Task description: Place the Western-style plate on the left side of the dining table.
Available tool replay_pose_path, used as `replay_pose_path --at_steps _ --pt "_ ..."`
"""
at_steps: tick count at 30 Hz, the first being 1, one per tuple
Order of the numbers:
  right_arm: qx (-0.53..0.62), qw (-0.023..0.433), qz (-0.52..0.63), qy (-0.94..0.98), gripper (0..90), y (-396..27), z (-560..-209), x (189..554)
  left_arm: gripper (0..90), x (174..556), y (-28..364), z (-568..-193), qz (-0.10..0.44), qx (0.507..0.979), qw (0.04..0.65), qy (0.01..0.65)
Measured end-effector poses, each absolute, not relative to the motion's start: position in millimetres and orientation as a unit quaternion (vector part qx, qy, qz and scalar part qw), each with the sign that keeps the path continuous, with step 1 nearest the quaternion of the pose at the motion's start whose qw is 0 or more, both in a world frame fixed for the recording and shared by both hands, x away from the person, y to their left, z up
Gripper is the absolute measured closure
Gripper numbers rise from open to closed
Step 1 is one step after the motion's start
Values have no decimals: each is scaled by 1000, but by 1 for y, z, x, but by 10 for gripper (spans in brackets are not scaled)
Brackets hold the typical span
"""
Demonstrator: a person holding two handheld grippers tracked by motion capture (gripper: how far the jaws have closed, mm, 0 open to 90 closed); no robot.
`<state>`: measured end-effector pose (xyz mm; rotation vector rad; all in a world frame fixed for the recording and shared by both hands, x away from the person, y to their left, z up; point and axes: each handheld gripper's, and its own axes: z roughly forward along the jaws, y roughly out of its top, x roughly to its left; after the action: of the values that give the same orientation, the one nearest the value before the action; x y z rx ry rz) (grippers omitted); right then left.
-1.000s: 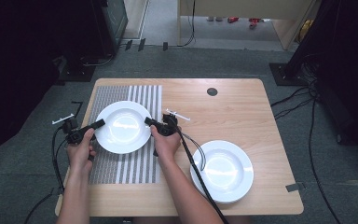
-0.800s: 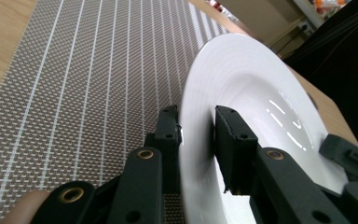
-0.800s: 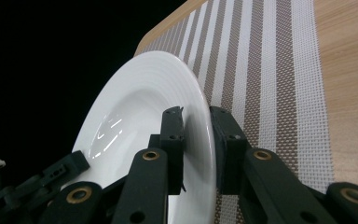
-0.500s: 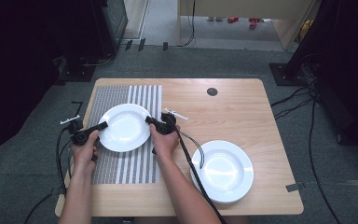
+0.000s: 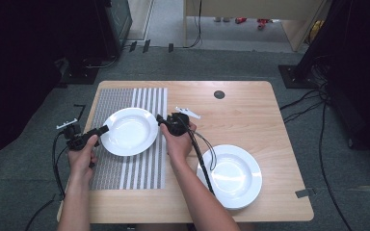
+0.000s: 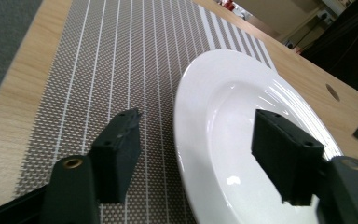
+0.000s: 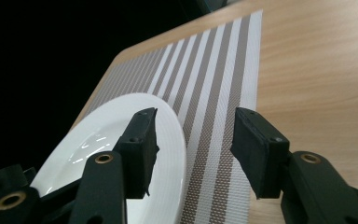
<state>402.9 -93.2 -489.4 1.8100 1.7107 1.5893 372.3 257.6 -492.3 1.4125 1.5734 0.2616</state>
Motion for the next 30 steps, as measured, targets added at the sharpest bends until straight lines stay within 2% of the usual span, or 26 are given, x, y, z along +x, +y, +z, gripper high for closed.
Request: replay_pose_path --at_steps 7,11,21,30 --pt "576 104 540 605 365 -116 -460 382 255 351 254 -479 132 592 489 627" --pt "536 156 506 657 316 -132 -451 369 229 336 260 -476 140 590 495 622" --pt "538 119 502 666 265 -165 -446 347 203 299 256 -475 145 601 491 614" --pt "530 121 509 668 237 -196 -437 329 203 276 248 -481 150 611 471 619"
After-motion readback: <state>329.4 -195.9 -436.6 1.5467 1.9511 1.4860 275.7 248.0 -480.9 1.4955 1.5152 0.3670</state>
